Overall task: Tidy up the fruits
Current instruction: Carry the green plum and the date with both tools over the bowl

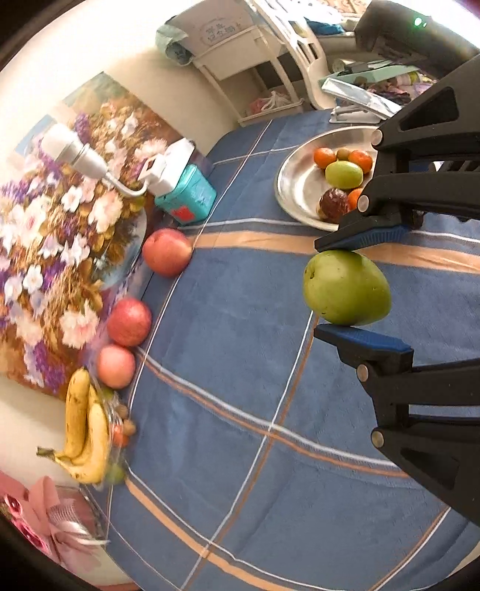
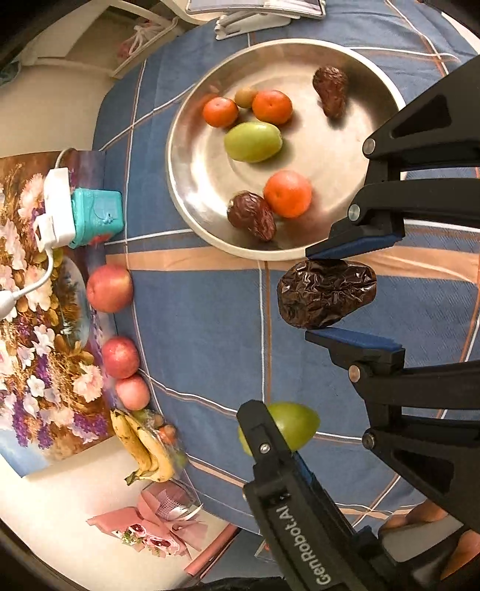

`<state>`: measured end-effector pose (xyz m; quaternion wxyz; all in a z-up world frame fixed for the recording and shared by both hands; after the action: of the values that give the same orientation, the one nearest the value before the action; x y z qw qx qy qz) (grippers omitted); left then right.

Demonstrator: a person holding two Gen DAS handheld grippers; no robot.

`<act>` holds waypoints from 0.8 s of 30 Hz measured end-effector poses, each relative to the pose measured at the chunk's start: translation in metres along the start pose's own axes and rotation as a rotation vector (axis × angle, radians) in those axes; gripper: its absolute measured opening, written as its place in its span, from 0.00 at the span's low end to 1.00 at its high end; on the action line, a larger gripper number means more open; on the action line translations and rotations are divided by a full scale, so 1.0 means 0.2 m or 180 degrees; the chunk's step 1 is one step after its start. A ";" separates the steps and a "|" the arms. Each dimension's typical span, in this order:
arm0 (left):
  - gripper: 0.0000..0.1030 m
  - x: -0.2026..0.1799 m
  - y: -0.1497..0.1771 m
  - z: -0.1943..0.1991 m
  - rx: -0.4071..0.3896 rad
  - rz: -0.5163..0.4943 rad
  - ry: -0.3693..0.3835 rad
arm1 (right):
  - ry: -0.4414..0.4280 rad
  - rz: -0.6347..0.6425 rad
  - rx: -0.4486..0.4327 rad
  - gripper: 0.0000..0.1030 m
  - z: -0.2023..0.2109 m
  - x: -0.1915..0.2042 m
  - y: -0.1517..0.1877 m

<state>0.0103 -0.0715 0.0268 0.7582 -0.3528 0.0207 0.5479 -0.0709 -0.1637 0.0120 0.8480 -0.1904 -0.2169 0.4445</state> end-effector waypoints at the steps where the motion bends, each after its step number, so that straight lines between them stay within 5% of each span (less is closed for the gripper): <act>1: 0.41 -0.02 0.01 -0.01 0.0024 -0.0026 0.0053 | 0.0012 -0.0009 0.0000 0.37 0.00 -0.01 0.00; 7: 0.41 -0.18 0.07 -0.06 0.0155 -0.0233 0.0278 | 0.0061 -0.0148 0.0043 0.37 -0.03 -0.12 0.00; 16: 0.41 -0.42 0.21 -0.27 0.0538 -0.0456 0.0617 | 0.0585 -0.0585 0.0083 0.37 0.01 -0.50 0.02; 24: 0.41 -0.43 0.28 -0.37 0.0734 -0.0457 0.0548 | 0.0608 -0.0491 0.0279 0.38 -0.06 -0.52 0.05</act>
<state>-0.0445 -0.1737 -0.0208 0.8263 -0.3096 0.1231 0.4541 -0.1248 -0.2472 -0.0249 0.9039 -0.1774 -0.1296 0.3670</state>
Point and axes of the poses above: each gripper's, at about its wrist camera, not at the fingertips, and z roughly against the way its jaws point, x to its left, y to its underside, the point moved 3 cm from there along -z, roughly the way its jaws point, and after that the axes turned 6 degrees about -x, right-handed, at the moved point
